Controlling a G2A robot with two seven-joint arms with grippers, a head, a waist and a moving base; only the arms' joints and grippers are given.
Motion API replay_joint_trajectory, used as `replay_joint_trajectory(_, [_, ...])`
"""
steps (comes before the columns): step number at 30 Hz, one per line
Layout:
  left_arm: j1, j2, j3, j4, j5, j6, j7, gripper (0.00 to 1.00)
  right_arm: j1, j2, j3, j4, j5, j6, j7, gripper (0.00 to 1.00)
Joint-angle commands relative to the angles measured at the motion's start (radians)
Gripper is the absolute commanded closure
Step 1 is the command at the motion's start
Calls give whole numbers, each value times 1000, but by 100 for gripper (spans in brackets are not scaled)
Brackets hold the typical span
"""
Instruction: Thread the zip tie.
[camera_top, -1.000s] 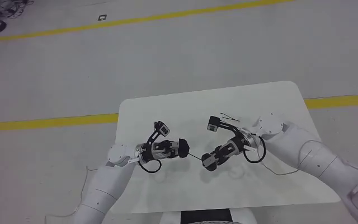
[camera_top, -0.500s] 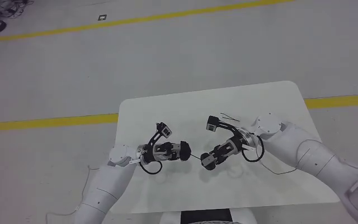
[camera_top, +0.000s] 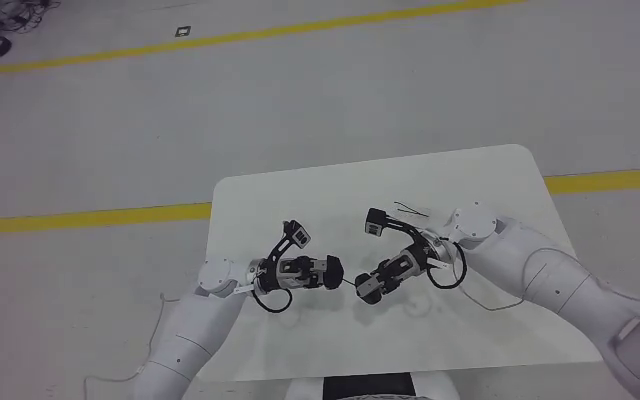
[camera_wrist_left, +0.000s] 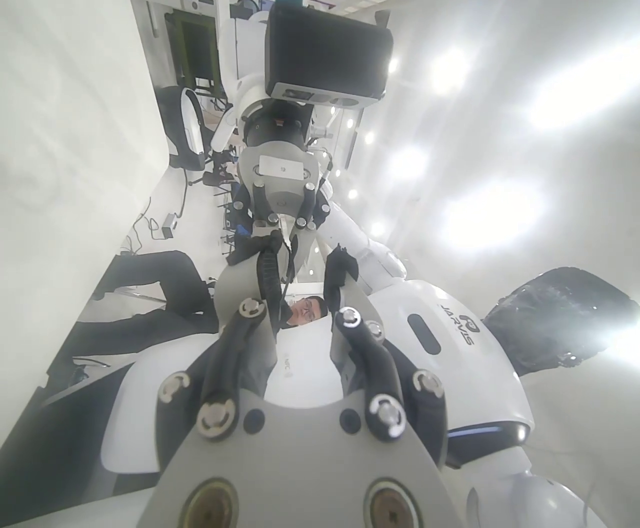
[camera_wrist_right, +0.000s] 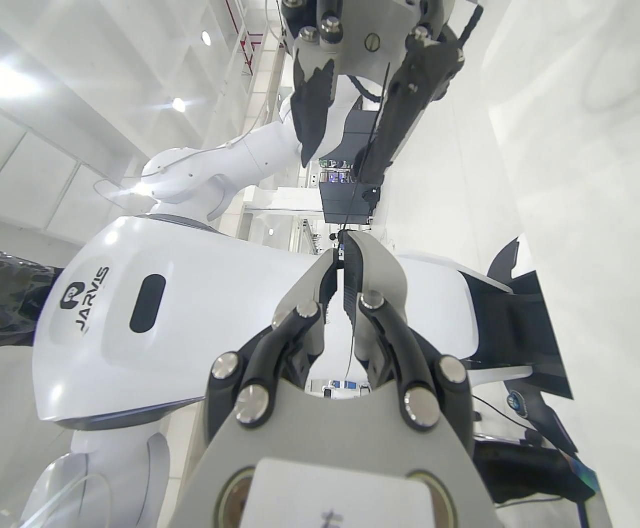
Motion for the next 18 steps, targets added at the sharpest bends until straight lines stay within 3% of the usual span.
replay_joint_trajectory(1, [-3, 0, 4, 2, 0, 1, 1, 83, 2, -3, -2, 4, -1, 0, 0, 100])
replay_joint_trajectory(18, [-22, 3, 26, 20, -7, 5, 0, 87, -12, -18, 29, 29, -4, 0, 0, 100])
